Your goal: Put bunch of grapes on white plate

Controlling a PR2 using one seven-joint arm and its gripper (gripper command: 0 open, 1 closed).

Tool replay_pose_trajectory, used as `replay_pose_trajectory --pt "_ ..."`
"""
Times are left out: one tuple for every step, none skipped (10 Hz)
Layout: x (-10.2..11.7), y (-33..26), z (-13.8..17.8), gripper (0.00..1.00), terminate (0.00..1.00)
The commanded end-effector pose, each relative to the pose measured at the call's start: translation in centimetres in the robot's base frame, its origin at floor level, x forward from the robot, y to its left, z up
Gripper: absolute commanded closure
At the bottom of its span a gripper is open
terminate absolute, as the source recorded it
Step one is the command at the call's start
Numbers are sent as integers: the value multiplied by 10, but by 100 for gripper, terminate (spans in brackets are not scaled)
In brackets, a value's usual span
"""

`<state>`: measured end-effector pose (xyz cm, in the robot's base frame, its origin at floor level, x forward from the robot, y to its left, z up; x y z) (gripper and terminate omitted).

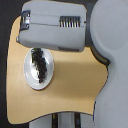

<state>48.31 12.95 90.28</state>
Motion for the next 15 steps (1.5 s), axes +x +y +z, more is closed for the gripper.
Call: replay_pose_trajectory --pt "19 -51 42 0 0" --pt "22 -70 41 0 0" --pt "26 -100 40 0 0" --pt "32 -128 41 0 0" --pt "36 -155 40 0 0" --pt "41 -185 40 0 0" --pt "44 -208 38 0 0" --pt "48 -229 39 0 0" --pt "55 -253 37 0 0" --pt "55 -277 36 0 0" --pt "55 -294 36 0 0" --pt "53 -309 34 0 0" --pt "50 -324 32 0 0" --pt "45 -342 28 0 0" --pt "43 -352 26 0 0"
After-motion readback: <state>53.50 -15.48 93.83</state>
